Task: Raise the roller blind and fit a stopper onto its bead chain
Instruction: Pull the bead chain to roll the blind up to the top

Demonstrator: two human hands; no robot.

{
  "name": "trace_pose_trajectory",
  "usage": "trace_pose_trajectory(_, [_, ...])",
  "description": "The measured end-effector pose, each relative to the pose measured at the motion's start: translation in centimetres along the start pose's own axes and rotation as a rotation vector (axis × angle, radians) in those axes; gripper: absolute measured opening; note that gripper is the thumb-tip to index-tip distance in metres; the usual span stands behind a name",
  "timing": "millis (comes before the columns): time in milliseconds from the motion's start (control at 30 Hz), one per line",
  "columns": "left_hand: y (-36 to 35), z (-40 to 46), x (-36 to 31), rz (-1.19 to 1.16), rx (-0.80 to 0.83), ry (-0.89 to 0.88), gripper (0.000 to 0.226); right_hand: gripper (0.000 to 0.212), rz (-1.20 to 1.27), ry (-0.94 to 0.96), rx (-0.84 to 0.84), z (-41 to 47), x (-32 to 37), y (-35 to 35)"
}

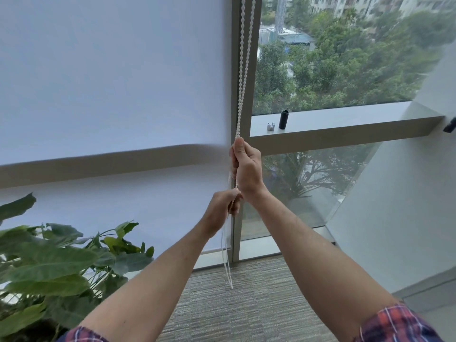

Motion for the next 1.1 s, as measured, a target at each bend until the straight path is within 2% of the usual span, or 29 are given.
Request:
trace_pose_trajectory(133, [1.3, 1.1, -1.7, -0.045, -0.042, -0.028, 0.041, 0.051, -0.077, 0.003, 0.018, -1.1, -1.6, 0.4])
trace_pose_trajectory(267, [1.2, 1.1, -5.2, -0.238, -0.075, -0.145, 0.038, 0.049, -0.051, -0.034, 0.051, -3.0, -3.0, 0.6])
trace_pose_trajectory(500, [-0.1, 1.0, -11.7, -0.314, -0.003, -0.373, 0.045, 0.043, -0.006, -0.129, 0.055, -5.2, -4.2, 1.1])
trace_pose_trajectory(767, [-1.4, 0.8, -10.5, -0.23, -0.133, -0.331, 0.045, 0.047, -0.076, -0.172, 0.094, -6.9, -5.3, 2.1])
trace_pose_trajectory(933, [-1.5, 0.4, -8.7, -0.235, -0.195, -0.297, 0.044, 0.05, -0.13, -0.267, 0.182, -7.9, -5.8, 3.3])
trace_pose_trajectory(1000, [-1.6, 0.3, -8.5, -0.23, -0.201, -0.287, 0.044, 0.044, -0.155, -0.279, 0.218, -6.8, -5.0, 3.6])
trace_pose_trajectory(1100, [-1.3, 0.4, -8.5, -0.209, -0.212, -0.289, 0.043, 0.054, -0.153, -0.281, 0.142, -3.9, -3.4, 4.1])
Point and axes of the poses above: each hand's wrist, its own z-axis towards the middle knuckle, its own y-axis out of the back of the hand, x = y × z, the point moved 1 cm from there along z, towards the middle knuckle, and after that the axes turned 15 degrees about y, right-handed, at the moved point
